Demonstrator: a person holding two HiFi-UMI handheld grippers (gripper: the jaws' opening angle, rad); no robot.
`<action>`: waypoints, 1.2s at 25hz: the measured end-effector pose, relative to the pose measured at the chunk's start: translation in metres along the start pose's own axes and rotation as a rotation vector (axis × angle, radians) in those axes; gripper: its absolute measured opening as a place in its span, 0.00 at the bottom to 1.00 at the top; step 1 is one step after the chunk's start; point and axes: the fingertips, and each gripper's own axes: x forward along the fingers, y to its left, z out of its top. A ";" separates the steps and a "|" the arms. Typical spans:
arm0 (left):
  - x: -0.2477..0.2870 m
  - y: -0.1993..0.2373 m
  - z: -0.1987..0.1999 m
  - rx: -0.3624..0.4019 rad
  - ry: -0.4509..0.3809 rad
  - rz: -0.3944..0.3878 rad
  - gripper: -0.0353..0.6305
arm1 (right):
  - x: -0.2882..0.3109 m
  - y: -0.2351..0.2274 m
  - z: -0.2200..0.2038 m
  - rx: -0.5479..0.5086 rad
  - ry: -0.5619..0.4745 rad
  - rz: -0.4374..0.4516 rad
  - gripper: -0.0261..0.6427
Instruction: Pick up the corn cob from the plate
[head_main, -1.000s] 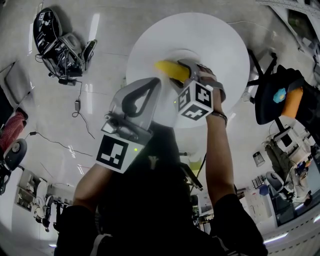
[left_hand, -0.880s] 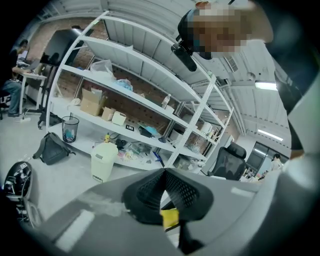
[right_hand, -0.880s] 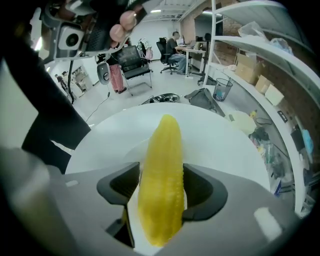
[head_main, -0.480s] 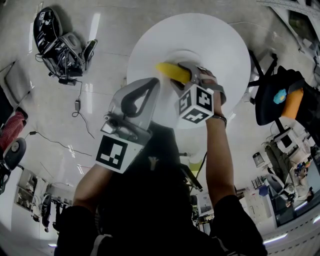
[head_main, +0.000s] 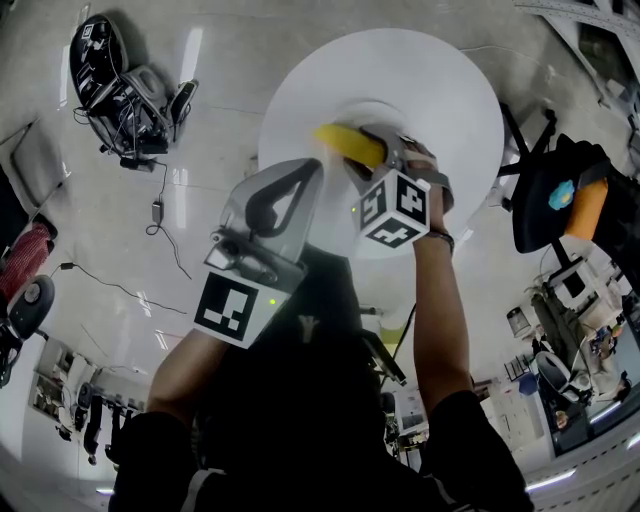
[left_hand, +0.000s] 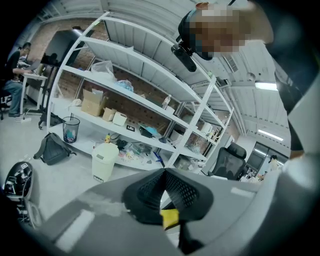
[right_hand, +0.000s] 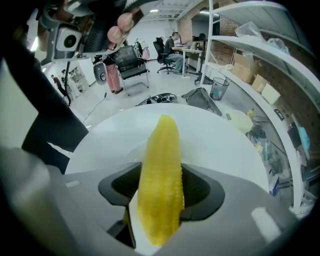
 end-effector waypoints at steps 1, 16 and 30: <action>-0.001 0.001 0.000 0.001 0.000 0.000 0.06 | 0.000 0.000 0.000 0.001 0.001 -0.004 0.42; -0.011 -0.005 0.002 0.010 -0.017 -0.012 0.06 | -0.007 -0.001 0.002 0.009 -0.005 -0.041 0.42; -0.019 -0.012 0.014 0.028 -0.040 -0.026 0.06 | -0.023 -0.001 0.008 0.008 -0.006 -0.079 0.42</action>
